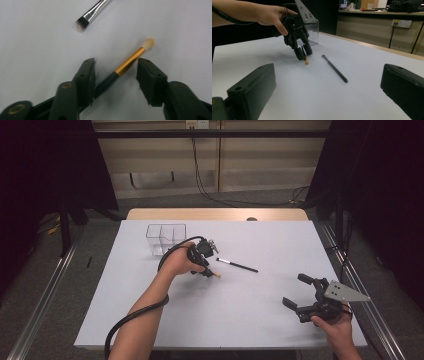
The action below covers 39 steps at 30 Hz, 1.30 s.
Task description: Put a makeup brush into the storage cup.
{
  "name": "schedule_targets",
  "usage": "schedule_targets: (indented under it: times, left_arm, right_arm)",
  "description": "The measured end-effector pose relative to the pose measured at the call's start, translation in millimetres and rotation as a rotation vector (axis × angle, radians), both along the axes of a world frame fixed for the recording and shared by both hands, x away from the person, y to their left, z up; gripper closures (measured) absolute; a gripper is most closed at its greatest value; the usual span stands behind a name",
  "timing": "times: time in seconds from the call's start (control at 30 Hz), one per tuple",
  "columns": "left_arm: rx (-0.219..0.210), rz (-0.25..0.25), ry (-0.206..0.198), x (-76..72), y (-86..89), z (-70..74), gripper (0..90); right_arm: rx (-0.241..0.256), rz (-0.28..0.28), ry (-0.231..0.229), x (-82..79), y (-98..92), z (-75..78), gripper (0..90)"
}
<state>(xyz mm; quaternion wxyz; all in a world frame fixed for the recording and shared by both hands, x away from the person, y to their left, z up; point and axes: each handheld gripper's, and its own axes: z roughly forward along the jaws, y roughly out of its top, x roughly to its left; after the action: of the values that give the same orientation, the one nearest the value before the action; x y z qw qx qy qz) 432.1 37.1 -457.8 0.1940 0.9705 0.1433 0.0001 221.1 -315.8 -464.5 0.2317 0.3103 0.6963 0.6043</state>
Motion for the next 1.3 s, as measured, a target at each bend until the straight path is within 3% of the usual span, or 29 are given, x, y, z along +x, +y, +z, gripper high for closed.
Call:
schedule_targets:
  times: [0.07,0.3,0.5,0.7,0.77,0.8,0.83,0.97,1.13,1.3]
  left_arm:
    - [0.021,-0.020,-0.002,0.0,0.0,1.3,60.9]
    - [0.030,0.004,0.028,-2.5,0.7,2.5,76.0]
    - [0.039,0.017,0.058,-5.7,3.1,3.3,83.2]
    - [0.074,0.026,0.089,-6.0,6.1,5.2,83.2]
    - [0.063,0.051,0.095,-7.6,7.8,4.5,83.0]
    - [0.076,0.037,0.101,-6.2,10.0,5.4,82.8]
    - [0.058,0.060,0.107,-7.6,10.5,4.5,82.7]
    - [0.066,0.057,0.113,-6.6,11.6,4.5,82.5]
    - [0.111,0.048,0.116,-5.0,7.6,5.4,82.7]
    - [0.088,0.051,0.117,-5.2,10.2,4.2,83.8]
  right_arm:
    - [-0.001,0.001,0.001,0.5,0.1,-0.4,0.0]
    - [0.000,-0.003,-0.001,0.0,-1.0,0.2,0.0]
    - [0.004,-0.004,0.000,0.9,-1.4,-0.3,0.0]
    - [0.002,0.000,0.001,1.2,0.3,-0.2,0.0]
    - [0.003,0.001,0.001,1.3,0.6,-0.4,0.0]
    - [0.001,0.001,0.001,1.6,0.5,-0.5,0.0]
    - [0.002,0.000,0.002,1.8,0.5,-0.7,0.0]
    - [0.001,-0.001,0.002,2.1,0.5,-0.7,0.0]
    - [-0.003,0.002,0.005,2.6,1.5,-0.8,0.0]
    - [-0.003,0.003,0.004,2.7,1.4,-1.0,0.0]
